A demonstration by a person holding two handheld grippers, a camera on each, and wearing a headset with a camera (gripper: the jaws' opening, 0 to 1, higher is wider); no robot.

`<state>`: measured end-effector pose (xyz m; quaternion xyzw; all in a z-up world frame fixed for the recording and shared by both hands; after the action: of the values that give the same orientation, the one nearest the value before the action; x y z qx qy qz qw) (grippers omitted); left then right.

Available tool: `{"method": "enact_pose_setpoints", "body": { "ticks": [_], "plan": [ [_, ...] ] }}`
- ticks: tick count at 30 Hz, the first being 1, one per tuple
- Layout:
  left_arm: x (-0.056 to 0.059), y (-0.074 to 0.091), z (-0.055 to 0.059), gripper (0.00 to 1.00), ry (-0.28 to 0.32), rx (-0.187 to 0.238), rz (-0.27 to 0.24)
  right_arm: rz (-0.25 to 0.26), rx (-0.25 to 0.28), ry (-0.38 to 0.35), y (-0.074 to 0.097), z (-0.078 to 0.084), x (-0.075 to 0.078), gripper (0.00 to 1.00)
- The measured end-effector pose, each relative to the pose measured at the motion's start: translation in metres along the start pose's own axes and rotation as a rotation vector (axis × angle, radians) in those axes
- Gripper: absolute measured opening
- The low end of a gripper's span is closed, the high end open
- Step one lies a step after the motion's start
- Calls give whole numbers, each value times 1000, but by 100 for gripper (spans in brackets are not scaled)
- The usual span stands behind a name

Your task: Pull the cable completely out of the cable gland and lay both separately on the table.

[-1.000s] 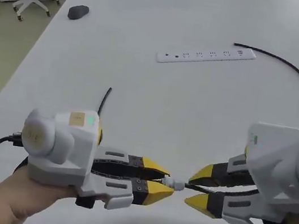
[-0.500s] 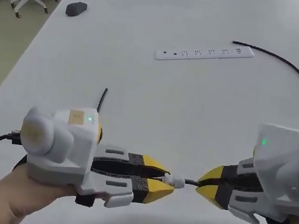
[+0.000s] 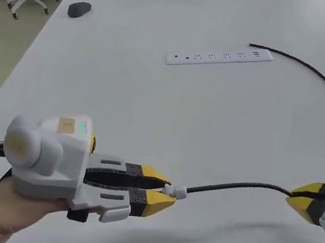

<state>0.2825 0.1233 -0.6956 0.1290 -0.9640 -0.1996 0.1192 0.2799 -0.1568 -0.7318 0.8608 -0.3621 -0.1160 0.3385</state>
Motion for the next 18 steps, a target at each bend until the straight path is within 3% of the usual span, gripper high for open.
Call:
{"method": "enact_pose_setpoints", "body": {
  "ticks": [2, 5, 12, 14, 15, 16, 17, 18],
  "plan": [
    [-1, 2, 1, 15, -2, -5, -6, 40, -13, -27, 4, 7, 10, 0],
    [0, 4, 3, 15, 0, -9, -5, 60, -5, -81, 9, 13, 21, 0],
    [1, 5, 7, 15, -2, -14, -4, 115, -102, -57, 11, 30, 39, 0],
    [1, 6, 8, 15, -4, -20, -3, 98, -159, -24, 9, 36, 38, 1],
    [1, 6, 9, 15, -3, -23, -2, 72, -160, 0, 7, 35, 35, 1],
    [2, 6, 9, 15, -4, -28, -1, 36, -147, 59, 6, 30, 30, 2],
    [2, 7, 8, 15, -10, -25, 2, 31, -132, 61, 5, 27, 29, 7],
    [2, 7, 8, 15, -18, -25, 1, 32, -93, 5, 4, 19, 27, 13]
  ]
}}
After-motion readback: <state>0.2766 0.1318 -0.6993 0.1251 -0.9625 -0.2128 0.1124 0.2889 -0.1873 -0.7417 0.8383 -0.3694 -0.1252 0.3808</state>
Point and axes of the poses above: the centre of the closed fingertips' face, and the gripper's own axes: y roughly backward along the fingers, x roughly to its right, z roughly out of its underside, the point moved 7 cm from there along y, roughly backward along the fingers, and after that the axes turned 1 degree about x, right-handed, at the moved point
